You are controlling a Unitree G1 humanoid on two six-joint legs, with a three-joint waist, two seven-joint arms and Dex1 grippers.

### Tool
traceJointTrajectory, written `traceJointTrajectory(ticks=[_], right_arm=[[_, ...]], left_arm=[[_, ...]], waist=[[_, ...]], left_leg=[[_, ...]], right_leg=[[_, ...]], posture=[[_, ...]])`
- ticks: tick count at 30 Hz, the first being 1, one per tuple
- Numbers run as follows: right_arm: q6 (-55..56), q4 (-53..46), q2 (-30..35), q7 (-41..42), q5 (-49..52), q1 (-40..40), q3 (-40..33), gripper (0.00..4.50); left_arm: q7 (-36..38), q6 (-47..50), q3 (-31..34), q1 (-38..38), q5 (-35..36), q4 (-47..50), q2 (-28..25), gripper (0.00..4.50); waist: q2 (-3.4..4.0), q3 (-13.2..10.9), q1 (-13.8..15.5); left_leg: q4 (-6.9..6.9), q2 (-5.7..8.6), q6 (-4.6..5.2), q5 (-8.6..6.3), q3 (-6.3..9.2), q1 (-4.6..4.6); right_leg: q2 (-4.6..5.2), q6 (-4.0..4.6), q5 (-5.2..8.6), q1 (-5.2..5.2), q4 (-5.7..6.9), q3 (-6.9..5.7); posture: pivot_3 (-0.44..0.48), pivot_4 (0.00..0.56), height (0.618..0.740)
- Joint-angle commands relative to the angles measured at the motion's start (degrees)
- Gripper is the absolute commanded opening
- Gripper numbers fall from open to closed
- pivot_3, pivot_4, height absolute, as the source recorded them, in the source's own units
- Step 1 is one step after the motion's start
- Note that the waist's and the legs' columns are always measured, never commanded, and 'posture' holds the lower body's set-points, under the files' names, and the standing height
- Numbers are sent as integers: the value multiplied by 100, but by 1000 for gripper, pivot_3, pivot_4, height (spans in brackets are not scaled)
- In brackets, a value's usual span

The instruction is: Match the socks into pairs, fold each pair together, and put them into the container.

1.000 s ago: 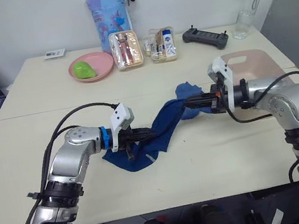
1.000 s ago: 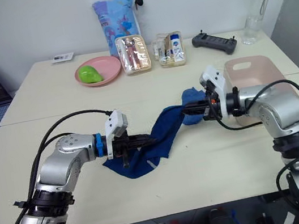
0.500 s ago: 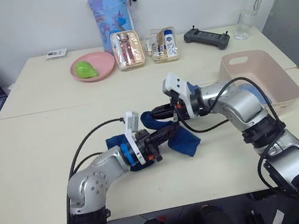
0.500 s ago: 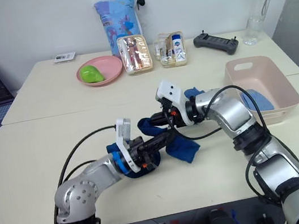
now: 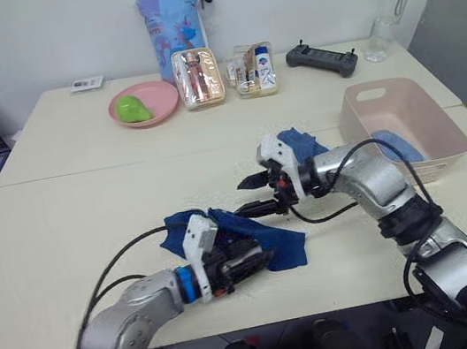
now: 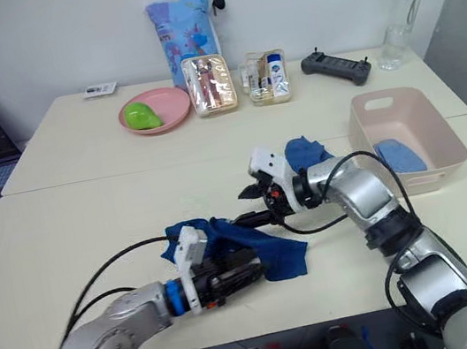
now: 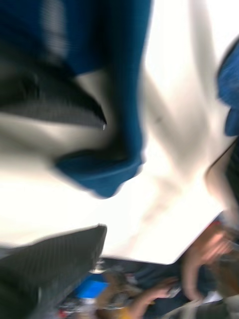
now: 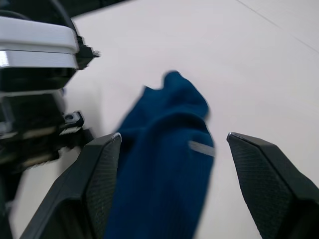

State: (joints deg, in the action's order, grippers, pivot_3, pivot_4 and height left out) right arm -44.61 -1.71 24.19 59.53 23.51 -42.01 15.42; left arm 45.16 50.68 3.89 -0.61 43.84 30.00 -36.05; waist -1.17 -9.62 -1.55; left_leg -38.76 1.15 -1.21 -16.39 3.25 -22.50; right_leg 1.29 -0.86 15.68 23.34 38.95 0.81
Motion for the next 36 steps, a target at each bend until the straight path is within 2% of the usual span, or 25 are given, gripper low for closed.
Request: traceJointTrajectory(ticks=[1, 3, 6, 8, 12, 16, 20, 26, 31, 36], right_arm=[[-271, -622, 510, -54, 147, 377, -381, 3447], [-253, -843, 860, -26, 112, 690, -443, 3447], [113, -1102, 1521, 120, -156, 1366, -372, 3447], [217, -1217, 1720, 81, -234, 1674, -319, 3447], [306, -1343, 1691, -138, -405, 2076, -139, 3447], [199, -1385, 1522, -297, -344, 2177, -214, 3447], [186, -1334, 1396, -405, -327, 2147, -252, 3447], [200, -1336, 1456, -370, -348, 2160, -285, 3447], [219, -1304, 1451, -383, -371, 2156, -272, 3447], [195, -1319, 1439, -397, -355, 2162, -283, 3447]], left_arm=[[351, -138, 883, 8, 377, 228, -499, 4469], [447, -252, 1251, -2, 346, 53, -771, 4469], [571, -883, 1351, -45, -382, -484, -1150, 4469], [574, -1319, 1107, -74, -833, -803, -1199, 4469], [248, -2395, 187, 231, -2022, -1643, -776, 4469], [411, -2852, -246, 372, -2419, -2266, -560, 4469], [205, -3279, -345, 618, -2784, -3022, -329, 3583], [276, -3376, -111, 556, -2754, -3095, -393, 1634], [-446, -3611, 369, 673, -3124, -3826, -544, 16], [-690, -3934, 870, 569, -3217, -4305, -884, 16]], waist=[[0, 0, 37], [0, 0, 42], [2, -2, 47], [3, -2, 47], [4, -2, 19], [2, -2, 11], [4, 0, 26], [4, 0, 21], [5, 1, 7], [5, 1, -44]], left_leg=[[-1, 1, 0, 0, 3, 0], [-1, 5, 1, -1, 1, 4], [2, 6, 2, -1, 0, 3], [4, 5, 2, -1, -3, 4], [5, 4, 2, -1, -14, 12], [4, 2, 2, -1, -13, 10], [3, 2, 2, -1, -10, 11], [3, 2, 2, -1, -8, 12], [3, 1, 2, -1, -8, 15], [7, -7, 2, -1, -12, 26]], right_leg=[[0, 0, 0, -4, -2, -4], [4, 0, 0, -8, -4, -3], [4, -1, 1, -7, -5, -4], [3, -2, 2, -6, -6, -3], [3, -2, 2, -9, -2, 4], [2, -3, 1, -8, 0, 3], [3, -3, 1, -9, -1, 1], [3, -3, 0, -10, 1, 0], [2, -3, 0, -10, 2, 0], [-4, -3, 1, -10, 5, 3]], posture=[[0, 150, 740], [0, 150, 740], [0, 150, 740], [0, 150, 740], [0, 150, 740], [0, 150, 740], [0, 150, 740], [0, 150, 740], [0, 150, 740], [0, 150, 740]])
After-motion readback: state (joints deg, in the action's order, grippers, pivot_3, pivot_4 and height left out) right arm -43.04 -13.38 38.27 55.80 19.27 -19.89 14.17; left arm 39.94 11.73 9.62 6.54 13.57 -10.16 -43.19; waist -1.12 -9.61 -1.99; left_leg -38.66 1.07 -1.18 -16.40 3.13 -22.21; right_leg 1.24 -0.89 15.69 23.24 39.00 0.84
